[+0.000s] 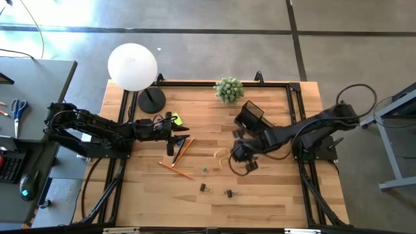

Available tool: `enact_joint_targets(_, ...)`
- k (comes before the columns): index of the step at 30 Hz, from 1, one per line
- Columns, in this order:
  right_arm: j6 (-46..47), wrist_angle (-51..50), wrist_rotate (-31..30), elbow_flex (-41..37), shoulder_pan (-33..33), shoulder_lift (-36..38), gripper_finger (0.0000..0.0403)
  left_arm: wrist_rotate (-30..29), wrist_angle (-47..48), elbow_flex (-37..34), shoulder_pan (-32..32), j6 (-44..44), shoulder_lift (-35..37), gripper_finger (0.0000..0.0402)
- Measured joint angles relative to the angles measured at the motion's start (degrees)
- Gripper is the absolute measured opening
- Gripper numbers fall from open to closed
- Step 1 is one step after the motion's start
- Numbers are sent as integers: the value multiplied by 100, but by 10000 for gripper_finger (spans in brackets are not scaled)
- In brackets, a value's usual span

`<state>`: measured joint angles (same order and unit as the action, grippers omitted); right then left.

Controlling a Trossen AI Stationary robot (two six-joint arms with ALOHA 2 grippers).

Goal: Pick and place office supplies into organizer
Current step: Put the yellow scissors into the desk organizer

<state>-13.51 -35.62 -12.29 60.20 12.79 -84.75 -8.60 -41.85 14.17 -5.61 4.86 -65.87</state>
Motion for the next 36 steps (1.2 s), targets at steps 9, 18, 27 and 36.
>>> enact_joint_targets(9,-35,671,-223,-99,-973,1392,103,36,3,0,0,14,1,129)
enact_joint_targets(18,-232,2920,122,-2066,-2465,3143,104,87,4,0,0,15,2,129)
enact_joint_targets(27,-425,6507,261,-4461,-3687,3993,104,42,-7,0,0,9,2,129)
enact_joint_targets(36,455,6759,415,-4920,-3995,3976,109,15,-4,0,0,0,2,129)
